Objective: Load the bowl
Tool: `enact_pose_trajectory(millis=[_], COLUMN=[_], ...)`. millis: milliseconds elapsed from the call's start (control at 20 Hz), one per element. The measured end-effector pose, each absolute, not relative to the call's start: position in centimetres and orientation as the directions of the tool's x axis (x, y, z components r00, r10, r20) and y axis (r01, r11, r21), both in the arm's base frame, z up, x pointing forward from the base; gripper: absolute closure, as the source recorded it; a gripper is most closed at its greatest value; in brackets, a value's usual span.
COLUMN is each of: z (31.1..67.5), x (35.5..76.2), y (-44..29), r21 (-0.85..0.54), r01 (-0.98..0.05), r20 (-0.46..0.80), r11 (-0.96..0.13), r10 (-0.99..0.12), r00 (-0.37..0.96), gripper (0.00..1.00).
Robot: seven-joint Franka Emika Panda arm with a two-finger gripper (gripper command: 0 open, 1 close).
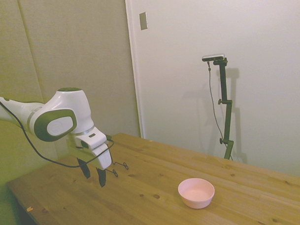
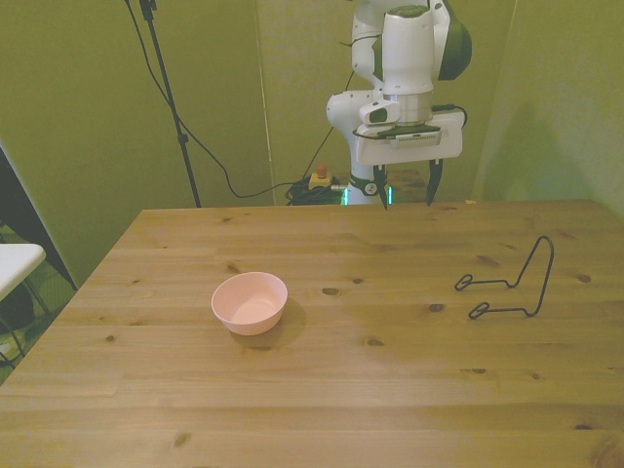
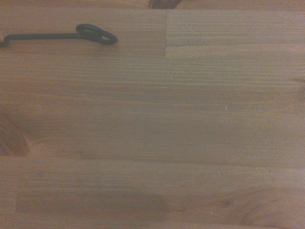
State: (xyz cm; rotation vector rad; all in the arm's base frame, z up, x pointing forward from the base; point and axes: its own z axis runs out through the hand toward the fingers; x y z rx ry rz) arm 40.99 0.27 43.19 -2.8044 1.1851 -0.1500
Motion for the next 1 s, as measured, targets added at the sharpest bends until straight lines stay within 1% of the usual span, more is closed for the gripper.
enact_pose_trajectory(millis=[150,300,500,700,850,1000], z=[43.3,45.4,47.5,48.7,48.4,46.5], x=[41.2,43.0,46.1,50.2,53.3,56.1], y=[0.2,-2.8,-8.4,-12.9,-15.6,-17.8], r21=[-0.123,-0.119,-0.143,-0.144,-0.127,-0.107], r01=[-0.707,-0.723,-0.759,-0.777,-0.791,-0.809], r20=[0.063,0.15,0.212,0.258,0.278,0.269], r11=[-0.697,-0.68,-0.635,-0.613,-0.598,-0.578], r10=[-0.716,-0.732,-0.769,-0.781,-0.787,-0.8], r00=[0.695,0.664,0.603,0.569,0.55,0.537], gripper=[0.0,0.0,0.0,0.0,0.0,0.0])
